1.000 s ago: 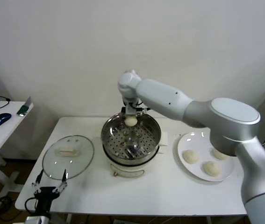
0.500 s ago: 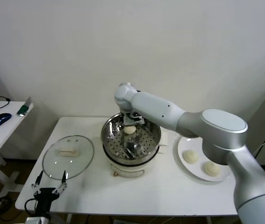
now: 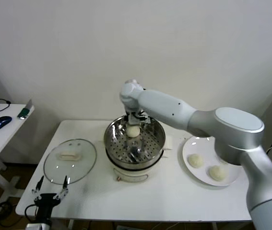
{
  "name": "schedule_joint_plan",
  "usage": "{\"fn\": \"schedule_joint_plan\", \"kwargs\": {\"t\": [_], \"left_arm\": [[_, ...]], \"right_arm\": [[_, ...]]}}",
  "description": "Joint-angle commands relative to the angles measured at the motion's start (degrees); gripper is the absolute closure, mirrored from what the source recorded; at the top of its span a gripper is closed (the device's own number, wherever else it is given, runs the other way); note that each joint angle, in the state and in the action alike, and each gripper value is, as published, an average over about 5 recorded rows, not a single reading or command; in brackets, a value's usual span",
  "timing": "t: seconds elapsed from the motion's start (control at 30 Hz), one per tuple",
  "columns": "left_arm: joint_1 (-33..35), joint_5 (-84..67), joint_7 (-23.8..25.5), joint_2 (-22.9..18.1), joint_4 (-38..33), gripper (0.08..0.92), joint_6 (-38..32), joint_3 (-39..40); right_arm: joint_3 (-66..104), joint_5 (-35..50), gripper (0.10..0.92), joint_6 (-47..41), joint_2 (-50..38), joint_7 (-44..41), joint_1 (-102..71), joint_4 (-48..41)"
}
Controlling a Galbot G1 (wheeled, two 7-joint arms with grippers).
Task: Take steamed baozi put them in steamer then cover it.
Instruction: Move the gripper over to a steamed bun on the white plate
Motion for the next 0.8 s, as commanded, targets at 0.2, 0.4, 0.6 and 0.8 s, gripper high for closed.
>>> {"fn": "schedule_joint_plan", "kwargs": {"t": [0.2, 0.4, 0.6, 0.8], "left_arm": [[0.3, 0.07, 0.17, -0.04, -1.64, 0.177, 0.61, 0.44], [0.49, 0.46, 0.37, -0.27, -3.47, 0.177, 1.24, 0.64], [0.53, 1.07, 0.36, -0.22, -3.24, 0.177, 1.24, 0.71], [1.33, 0.96, 0.26, -0.17, -3.21, 0.177, 1.01, 0.26]], "right_arm": [[-24.04, 49.43, 0.203, -32.13, -23.15, 10.51, 21.34, 15.37], [-23.86, 56.52, 0.203, -46.6, -32.29, 6.39, 18.35, 15.23], [-20.29, 58.72, 0.203, -51.92, -38.15, 5.69, 10.08, 14.68], [-16.22, 51.04, 0.203, -51.22, -41.42, 3.22, -0.49, 13.17]]}}
